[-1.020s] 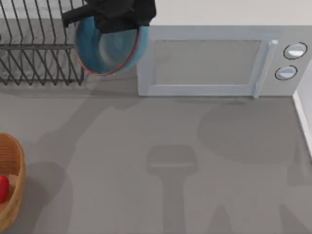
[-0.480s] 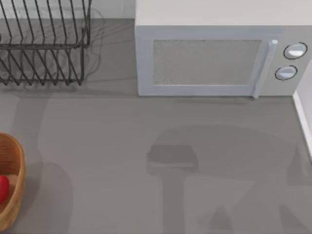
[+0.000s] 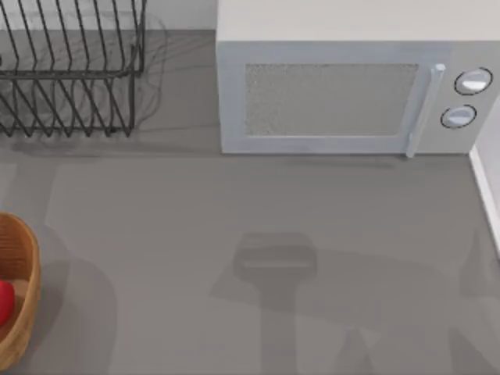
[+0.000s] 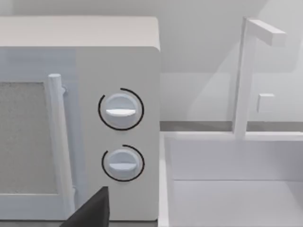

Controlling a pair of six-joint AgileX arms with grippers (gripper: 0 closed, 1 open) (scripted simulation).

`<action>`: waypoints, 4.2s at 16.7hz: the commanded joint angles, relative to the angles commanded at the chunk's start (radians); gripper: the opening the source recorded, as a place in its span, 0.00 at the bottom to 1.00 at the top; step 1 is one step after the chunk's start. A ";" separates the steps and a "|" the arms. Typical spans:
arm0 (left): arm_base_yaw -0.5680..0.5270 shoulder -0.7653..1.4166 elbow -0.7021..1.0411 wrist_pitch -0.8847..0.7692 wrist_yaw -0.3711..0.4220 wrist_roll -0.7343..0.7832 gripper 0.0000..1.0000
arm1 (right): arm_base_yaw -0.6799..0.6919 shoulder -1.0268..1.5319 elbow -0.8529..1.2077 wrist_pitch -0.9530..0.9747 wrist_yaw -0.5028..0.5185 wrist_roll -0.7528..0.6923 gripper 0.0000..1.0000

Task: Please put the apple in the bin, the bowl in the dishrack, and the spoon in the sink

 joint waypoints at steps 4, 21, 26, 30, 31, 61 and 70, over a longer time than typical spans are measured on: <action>-0.006 0.038 0.002 0.033 -0.007 0.001 0.00 | 0.000 0.000 0.000 0.000 0.000 0.000 1.00; -0.114 0.861 -0.188 1.051 -0.101 0.003 0.00 | 0.000 0.000 0.000 0.000 0.000 0.000 1.00; -0.114 0.865 -0.190 1.056 -0.101 0.003 0.00 | 0.000 0.000 0.000 0.000 0.000 0.000 1.00; -0.114 0.865 -0.190 1.056 -0.101 0.003 0.30 | 0.000 0.000 0.000 0.000 0.000 0.000 1.00; -0.114 0.865 -0.190 1.056 -0.101 0.003 0.38 | 0.000 0.000 0.000 0.000 0.000 0.000 1.00; -0.134 0.190 -0.542 0.740 -0.147 -0.003 1.00 | 0.000 0.000 0.000 0.000 0.000 0.000 1.00; -0.169 -0.675 -0.974 0.351 -0.192 -0.007 1.00 | 0.000 0.000 0.000 0.000 0.000 0.000 1.00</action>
